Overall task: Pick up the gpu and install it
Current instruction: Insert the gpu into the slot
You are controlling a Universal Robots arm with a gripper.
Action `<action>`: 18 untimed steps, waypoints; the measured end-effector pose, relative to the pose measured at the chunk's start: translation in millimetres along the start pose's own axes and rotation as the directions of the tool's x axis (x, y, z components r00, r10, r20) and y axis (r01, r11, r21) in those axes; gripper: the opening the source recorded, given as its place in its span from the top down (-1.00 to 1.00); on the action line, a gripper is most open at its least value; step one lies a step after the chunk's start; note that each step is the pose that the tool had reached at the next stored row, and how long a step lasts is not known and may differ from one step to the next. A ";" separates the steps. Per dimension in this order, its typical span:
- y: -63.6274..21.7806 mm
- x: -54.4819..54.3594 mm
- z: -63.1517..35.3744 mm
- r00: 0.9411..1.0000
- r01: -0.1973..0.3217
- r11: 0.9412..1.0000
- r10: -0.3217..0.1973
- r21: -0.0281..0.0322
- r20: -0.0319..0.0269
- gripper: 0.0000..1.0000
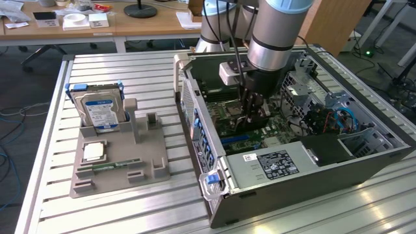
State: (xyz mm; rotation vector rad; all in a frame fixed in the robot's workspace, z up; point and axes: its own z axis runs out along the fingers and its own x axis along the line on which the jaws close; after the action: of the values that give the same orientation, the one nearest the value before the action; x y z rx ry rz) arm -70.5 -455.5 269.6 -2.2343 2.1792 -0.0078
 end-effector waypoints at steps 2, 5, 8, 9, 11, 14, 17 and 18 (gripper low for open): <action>1.0 0.0 0.0 1.000 0.000 1.000 0.000 0.000 0.000 0.47; 2.3 0.0 1.0 1.000 0.000 1.000 0.000 0.000 0.000 0.47; 3.8 0.0 3.0 1.000 0.000 1.000 0.000 0.000 0.000 0.47; 3.9 0.0 3.0 1.000 0.000 1.000 0.000 0.000 0.000 0.47; 3.9 0.0 3.1 1.000 0.000 1.000 0.000 0.000 0.000 0.47; 4.3 -0.1 4.8 1.000 0.000 1.000 0.000 0.000 0.000 0.47; 4.8 0.0 6.5 1.000 0.000 1.000 0.000 0.000 0.000 0.47; 5.0 0.0 6.7 1.000 0.000 1.000 0.000 0.000 0.000 0.47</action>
State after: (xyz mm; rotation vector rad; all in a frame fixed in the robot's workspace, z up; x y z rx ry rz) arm -75.4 -455.6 262.8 -2.2346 2.1794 -0.0081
